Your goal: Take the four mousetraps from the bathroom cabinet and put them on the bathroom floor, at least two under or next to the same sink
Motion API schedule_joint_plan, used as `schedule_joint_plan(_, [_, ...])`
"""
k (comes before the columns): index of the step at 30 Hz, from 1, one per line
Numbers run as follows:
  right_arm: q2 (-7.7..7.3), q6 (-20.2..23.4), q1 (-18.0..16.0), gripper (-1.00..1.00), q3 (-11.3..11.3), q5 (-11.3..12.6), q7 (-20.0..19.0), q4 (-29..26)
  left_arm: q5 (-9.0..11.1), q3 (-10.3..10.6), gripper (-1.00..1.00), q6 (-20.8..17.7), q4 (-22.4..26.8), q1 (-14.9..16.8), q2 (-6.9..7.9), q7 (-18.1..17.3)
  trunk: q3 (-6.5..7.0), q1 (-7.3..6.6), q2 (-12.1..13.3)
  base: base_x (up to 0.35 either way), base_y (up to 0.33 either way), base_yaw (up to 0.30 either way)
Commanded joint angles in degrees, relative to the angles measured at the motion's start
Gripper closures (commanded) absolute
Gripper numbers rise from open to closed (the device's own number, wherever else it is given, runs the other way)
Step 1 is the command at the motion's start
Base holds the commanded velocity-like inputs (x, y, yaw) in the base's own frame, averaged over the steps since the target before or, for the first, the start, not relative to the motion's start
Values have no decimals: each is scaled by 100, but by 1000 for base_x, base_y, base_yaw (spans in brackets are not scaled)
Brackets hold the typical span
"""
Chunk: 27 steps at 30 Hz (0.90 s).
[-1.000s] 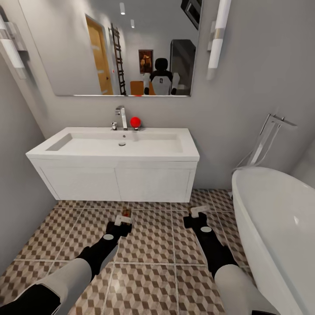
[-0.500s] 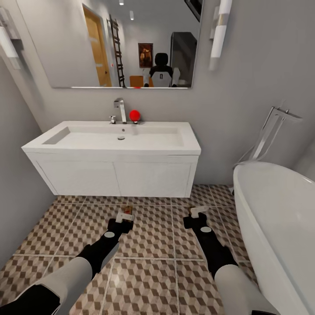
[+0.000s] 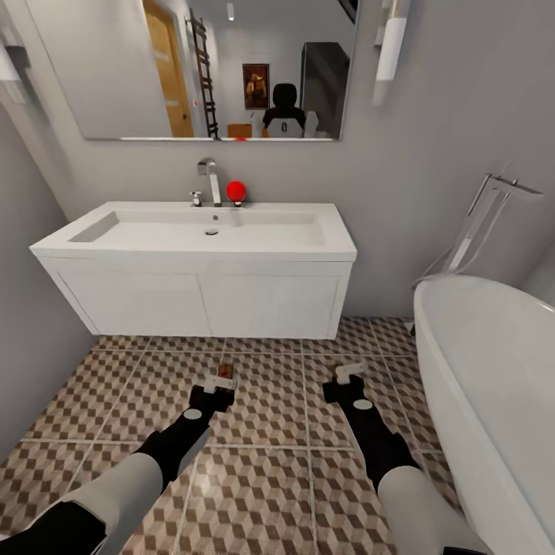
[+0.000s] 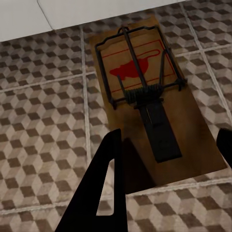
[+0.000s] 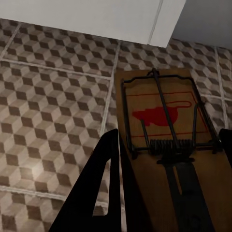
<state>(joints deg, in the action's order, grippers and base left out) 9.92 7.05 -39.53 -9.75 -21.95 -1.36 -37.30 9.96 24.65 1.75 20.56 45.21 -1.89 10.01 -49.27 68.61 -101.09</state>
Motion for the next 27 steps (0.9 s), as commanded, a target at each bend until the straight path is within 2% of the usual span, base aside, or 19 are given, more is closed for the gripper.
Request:
schedule_joint_plan(1, [7, 24, -2, 100, -27, -46, -23, -8, 58, 49, 100, 18, -5, 6, 0, 36, -32, 22, -44, 0, 0, 0])
schedule_joint_plan(27, [7, -1, -2, 100, -27, -46, -59, 159, 58, 49, 100, 18, -35, 6, -53, 36, -740, 593, -1087, 0, 0, 0])
